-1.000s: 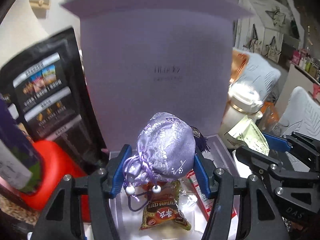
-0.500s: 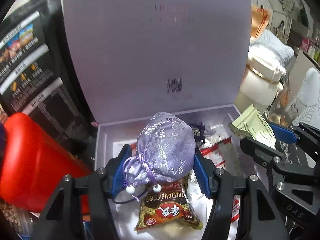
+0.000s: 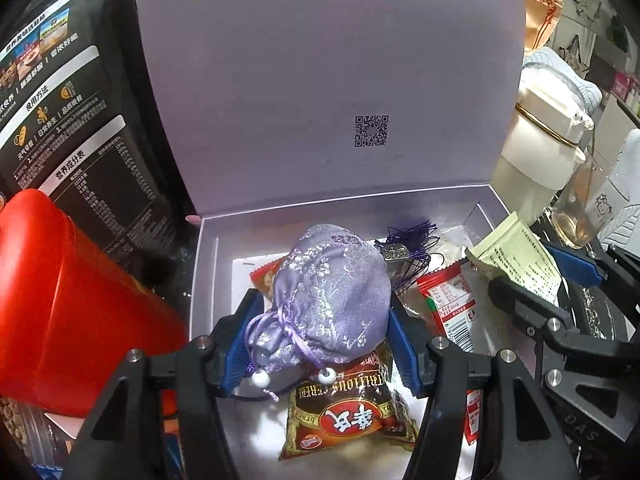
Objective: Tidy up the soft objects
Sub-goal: 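Lower the sachet and green packet into the box and open both tools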
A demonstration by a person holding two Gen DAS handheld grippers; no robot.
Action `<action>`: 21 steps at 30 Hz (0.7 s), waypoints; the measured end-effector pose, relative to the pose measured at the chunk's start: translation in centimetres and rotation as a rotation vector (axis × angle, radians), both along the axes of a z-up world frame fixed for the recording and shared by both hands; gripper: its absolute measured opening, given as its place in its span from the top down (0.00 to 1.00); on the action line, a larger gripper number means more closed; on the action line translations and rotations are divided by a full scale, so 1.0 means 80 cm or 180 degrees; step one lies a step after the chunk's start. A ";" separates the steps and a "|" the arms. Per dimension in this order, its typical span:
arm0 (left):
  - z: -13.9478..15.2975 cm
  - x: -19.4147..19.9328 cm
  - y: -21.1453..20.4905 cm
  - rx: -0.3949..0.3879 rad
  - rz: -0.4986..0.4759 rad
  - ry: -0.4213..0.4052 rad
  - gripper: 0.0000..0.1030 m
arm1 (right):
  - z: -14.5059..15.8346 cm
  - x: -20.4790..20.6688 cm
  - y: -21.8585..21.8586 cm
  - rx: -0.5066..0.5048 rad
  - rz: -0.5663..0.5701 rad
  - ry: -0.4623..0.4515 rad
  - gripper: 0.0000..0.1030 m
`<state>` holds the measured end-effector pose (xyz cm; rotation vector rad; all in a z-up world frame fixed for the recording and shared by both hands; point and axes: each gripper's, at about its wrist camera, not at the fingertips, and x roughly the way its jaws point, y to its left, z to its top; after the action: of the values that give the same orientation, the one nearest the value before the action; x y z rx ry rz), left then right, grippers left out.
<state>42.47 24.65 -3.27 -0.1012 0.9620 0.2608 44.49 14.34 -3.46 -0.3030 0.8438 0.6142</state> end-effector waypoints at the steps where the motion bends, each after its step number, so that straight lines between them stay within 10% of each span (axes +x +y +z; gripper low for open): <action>1: 0.001 0.001 -0.001 -0.0001 0.0005 0.0010 0.42 | 0.001 0.000 0.000 0.0001 0.0001 0.0019 0.52; 7: 0.014 0.003 -0.001 0.0034 0.0074 0.0077 0.39 | 0.009 -0.008 0.000 -0.0033 -0.0021 -0.0023 0.42; 12: 0.033 -0.002 -0.007 0.0115 0.0169 -0.0023 0.05 | 0.025 -0.013 -0.005 -0.0028 -0.0095 -0.0057 0.42; 21: 0.079 -0.034 -0.021 0.0141 0.0178 -0.0276 0.04 | 0.076 -0.033 -0.022 0.0142 -0.0154 -0.0222 0.40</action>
<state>39.74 22.95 3.04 -0.0982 0.8677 0.3266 41.82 12.61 2.64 -0.2613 0.7673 0.5734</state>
